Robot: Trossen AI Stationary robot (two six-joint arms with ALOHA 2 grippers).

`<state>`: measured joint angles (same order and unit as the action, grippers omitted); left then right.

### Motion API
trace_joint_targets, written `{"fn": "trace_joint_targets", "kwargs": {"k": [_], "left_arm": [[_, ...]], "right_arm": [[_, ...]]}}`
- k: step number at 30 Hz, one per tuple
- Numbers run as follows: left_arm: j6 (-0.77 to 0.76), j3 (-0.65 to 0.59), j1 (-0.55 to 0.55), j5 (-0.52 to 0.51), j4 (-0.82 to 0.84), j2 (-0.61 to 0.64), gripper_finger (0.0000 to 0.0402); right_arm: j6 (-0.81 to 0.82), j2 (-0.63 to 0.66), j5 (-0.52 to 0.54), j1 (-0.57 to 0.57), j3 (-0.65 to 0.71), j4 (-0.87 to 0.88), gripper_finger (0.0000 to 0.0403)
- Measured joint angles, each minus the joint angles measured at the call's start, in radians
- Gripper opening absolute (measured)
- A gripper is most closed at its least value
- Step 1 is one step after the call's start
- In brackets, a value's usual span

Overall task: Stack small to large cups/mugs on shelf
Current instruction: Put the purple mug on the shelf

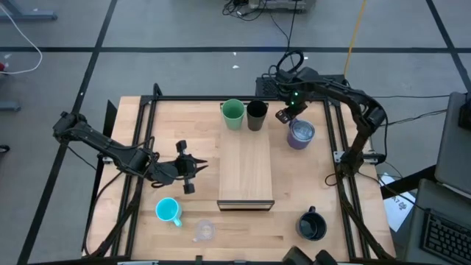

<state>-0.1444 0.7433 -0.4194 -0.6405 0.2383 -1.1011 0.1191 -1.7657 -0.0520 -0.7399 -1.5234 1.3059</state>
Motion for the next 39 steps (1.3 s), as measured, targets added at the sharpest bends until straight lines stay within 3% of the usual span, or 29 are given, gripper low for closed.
{"fn": "trace_joint_targets", "kwargs": {"k": [11, 39], "left_arm": [[-0.003, 0.0, 0.0, 0.012, 0.0, 0.0, 0.0065], [-0.003, 0.0, -0.002, 0.012, 0.0, 0.0, 0.0065]], "right_arm": [[-0.042, -0.006, 0.056, 0.0, 0.009, -0.031, 0.0205], [-0.054, -0.006, 0.057, -0.019, 0.154, -0.138, 0.0203]]}}
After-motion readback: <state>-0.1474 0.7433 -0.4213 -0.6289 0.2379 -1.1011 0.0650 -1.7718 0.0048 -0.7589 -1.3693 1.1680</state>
